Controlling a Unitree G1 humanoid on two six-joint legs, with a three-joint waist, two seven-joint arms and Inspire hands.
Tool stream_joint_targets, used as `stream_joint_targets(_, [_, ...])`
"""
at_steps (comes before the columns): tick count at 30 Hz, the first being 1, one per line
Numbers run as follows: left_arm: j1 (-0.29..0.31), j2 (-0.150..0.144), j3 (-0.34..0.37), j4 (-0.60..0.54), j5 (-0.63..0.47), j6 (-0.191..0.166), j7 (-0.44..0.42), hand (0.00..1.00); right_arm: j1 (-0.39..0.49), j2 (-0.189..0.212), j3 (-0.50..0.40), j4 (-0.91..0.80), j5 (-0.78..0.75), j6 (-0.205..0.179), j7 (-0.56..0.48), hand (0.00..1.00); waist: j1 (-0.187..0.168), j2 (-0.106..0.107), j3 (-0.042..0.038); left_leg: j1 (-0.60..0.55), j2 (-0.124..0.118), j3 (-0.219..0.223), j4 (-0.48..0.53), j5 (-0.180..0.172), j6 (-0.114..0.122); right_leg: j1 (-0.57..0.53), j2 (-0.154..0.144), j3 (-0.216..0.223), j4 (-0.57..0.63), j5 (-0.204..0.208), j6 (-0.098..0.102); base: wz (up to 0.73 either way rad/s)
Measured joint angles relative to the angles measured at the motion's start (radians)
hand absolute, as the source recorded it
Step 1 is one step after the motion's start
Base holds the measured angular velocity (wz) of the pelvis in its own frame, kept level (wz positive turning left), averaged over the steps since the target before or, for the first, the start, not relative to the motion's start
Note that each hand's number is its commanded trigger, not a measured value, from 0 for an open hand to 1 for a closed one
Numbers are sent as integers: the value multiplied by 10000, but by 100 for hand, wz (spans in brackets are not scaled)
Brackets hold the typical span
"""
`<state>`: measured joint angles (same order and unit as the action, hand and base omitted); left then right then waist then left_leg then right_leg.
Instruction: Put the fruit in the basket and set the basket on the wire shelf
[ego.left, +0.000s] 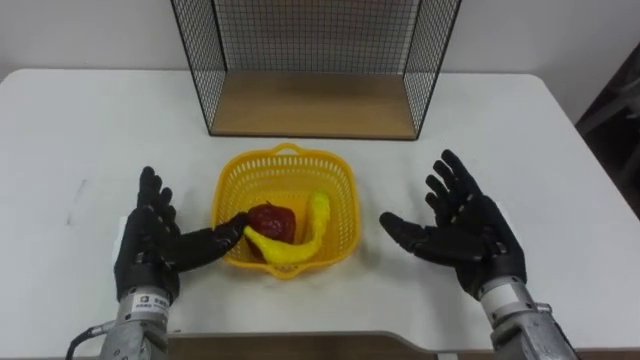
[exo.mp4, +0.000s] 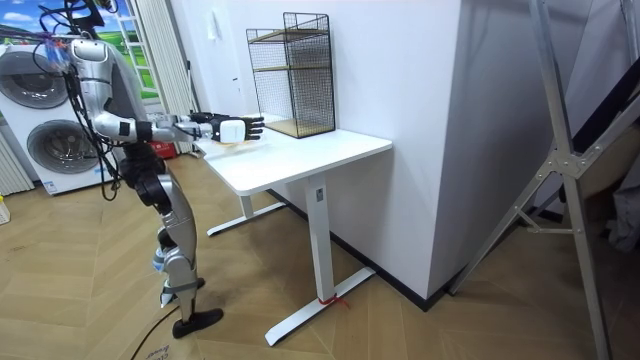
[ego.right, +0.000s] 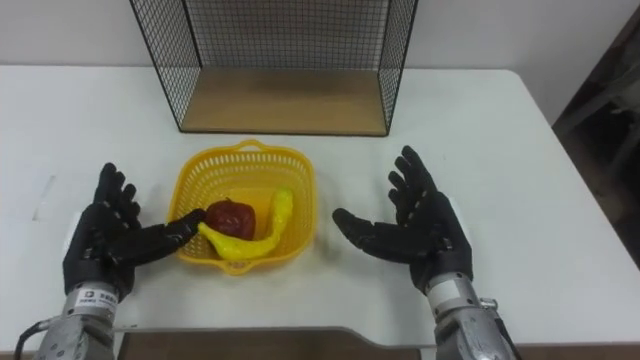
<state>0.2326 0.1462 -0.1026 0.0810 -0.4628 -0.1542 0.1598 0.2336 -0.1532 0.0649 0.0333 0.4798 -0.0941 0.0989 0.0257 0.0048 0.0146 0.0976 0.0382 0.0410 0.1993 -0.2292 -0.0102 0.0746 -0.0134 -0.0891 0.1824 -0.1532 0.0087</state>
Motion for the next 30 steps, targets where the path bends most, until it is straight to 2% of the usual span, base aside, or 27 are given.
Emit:
stream_joint_targets(8, [-2,-33,4,95,-294,0,-407,0,-4,113,298,328,715,1,170,0,11,-10,-22,-3,-2,41,20,1,1,-30,0,53,-4,-1,2,0])
stream_joint_targets(15, [3,-193,-104,94,-368,0,-604,0,-125,142,807,336,741,1,548,0,80,5,-36,-39,0,62,37,1,1,-65,-2,59,-1,-2,3,0])
stream_joint_targets(24, [5,-186,-306,94,-391,-6,-647,0,-372,202,1174,848,978,4,995,0,89,-14,-46,1,-2,58,57,1,1,-63,-9,61,-3,-4,6,0])
stream_joint_targets(30, [-26,-171,-564,86,-896,-114,-646,0,-440,354,1630,944,1545,4,1071,0,63,-102,-42,14,-13,15,56,3,4,-34,-11,52,-6,-5,7,0])
